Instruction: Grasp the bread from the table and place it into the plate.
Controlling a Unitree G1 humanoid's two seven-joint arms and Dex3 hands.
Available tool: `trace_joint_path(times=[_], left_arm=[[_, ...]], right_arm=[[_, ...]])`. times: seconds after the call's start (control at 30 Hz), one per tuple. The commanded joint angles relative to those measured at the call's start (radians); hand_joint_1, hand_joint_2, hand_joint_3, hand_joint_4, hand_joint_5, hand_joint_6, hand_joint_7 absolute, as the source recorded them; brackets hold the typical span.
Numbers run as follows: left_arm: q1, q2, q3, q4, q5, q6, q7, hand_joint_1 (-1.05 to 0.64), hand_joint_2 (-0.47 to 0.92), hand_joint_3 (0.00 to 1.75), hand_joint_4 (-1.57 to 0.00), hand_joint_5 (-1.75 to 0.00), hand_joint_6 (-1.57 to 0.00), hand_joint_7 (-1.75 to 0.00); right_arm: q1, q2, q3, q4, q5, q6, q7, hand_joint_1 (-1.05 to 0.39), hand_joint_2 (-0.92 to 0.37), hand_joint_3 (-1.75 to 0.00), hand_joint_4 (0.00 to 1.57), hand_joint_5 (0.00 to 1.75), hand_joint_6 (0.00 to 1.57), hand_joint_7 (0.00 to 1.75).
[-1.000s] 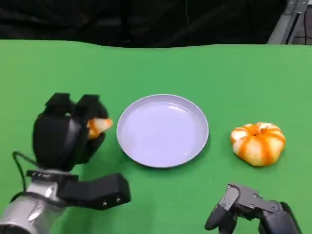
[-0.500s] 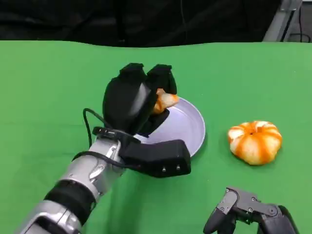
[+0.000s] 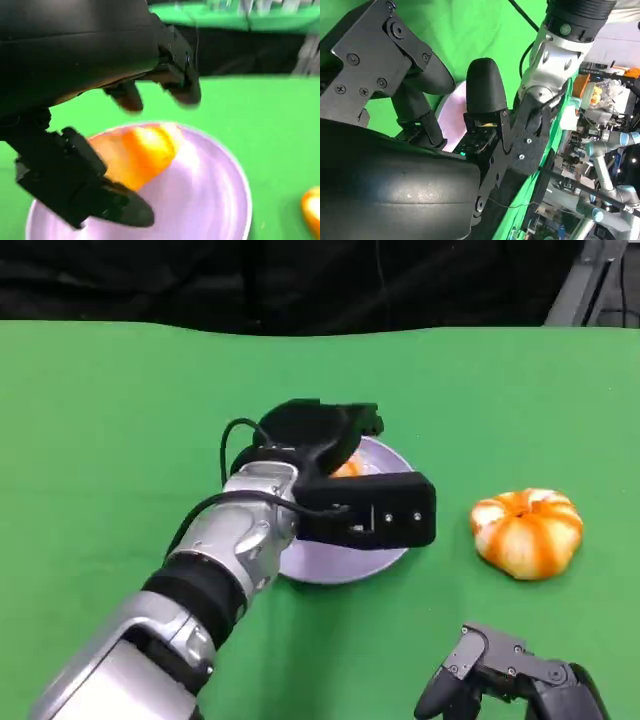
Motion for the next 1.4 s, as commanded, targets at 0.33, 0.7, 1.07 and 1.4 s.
trace_joint_path(times=[0.33,0.7,1.07,1.4], left_arm=[[0.032,0.084,-0.006,-0.095,-0.074,0.034,-0.248,-1.01,0.92,0.43,0.00,0.00,0.00,0.00],[0.345,0.275,0.153,-0.646,-0.184,-0.004,-0.266,-0.59,0.92,0.30,-0.16,-0.10,-0.12,-0.06],[0.843,0.280,0.505,-1.055,-0.573,-0.270,-0.194,-0.34,0.92,0.10,-0.47,-1.03,-0.63,-0.37],[1.210,0.180,0.581,-1.295,-0.712,-0.338,-0.148,-0.04,0.29,1.55,-0.91,-1.47,-0.84,-1.32]], right_arm=[[-0.003,-0.004,0.010,-0.014,-0.017,0.001,-0.005,-0.03,-0.19,-1.61,0.78,1.75,0.81,1.42],[-0.012,0.001,0.019,-0.008,-0.014,0.007,-0.002,-0.03,-0.18,-1.62,0.80,1.75,0.82,1.43],[-0.024,-0.004,0.017,0.011,-0.012,-0.009,-0.003,-0.03,-0.18,-1.62,0.82,1.75,0.82,1.43],[-0.015,-0.020,-0.005,-0.002,0.014,-0.006,0.015,-0.03,-0.20,-1.59,0.80,1.75,0.81,1.43]])
